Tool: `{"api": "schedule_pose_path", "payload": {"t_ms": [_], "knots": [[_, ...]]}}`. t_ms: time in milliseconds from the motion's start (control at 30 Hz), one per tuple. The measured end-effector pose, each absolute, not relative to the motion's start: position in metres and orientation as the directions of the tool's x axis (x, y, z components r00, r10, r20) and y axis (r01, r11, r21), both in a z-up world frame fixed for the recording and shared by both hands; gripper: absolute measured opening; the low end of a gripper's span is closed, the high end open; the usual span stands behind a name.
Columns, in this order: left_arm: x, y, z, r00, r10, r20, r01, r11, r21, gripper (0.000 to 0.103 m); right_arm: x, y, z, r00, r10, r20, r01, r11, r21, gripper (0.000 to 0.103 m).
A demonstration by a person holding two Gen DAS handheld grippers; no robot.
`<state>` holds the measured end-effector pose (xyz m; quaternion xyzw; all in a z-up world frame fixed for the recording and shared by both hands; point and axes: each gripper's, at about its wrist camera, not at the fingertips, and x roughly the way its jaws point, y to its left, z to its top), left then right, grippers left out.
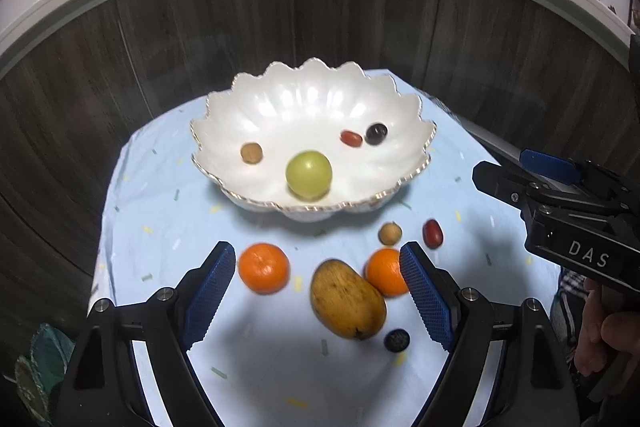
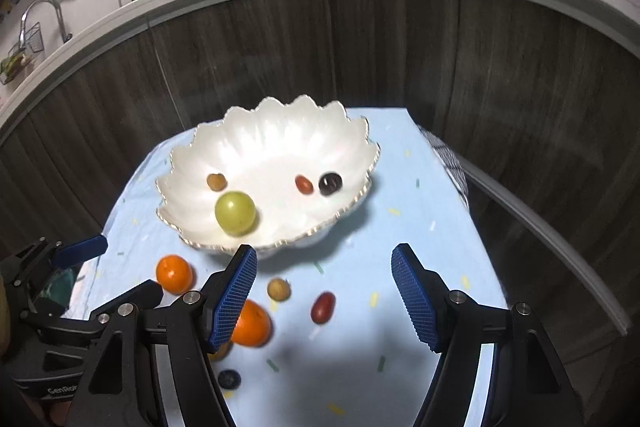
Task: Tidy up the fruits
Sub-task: 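Withdraw both open tools from the bowl back over the loose fruit, then lower the right tool onto the dark blueberry and close it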
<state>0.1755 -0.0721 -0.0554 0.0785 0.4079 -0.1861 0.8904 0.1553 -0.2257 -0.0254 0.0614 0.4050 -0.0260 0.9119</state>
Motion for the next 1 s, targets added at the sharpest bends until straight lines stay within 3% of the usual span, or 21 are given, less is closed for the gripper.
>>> {"api": "schedule_pose_path", "payload": {"t_ms": [467, 1000], "knots": [[0.156, -0.077, -0.084, 0.551, -0.271, -0.789, 0.429, 0.903, -0.011, 0.084, 0.131, -0.226, -0.047, 0.639, -0.011, -0.769, 0.104, 0.992, 0.073, 0.071], [0.131, -0.034, -0.103, 0.553, -0.204, -0.808, 0.374, 0.927, 0.022, 0.084, 0.115, -0.169, -0.071, 0.589, 0.078, -0.804, -0.080, 0.996, 0.038, 0.071]]}}
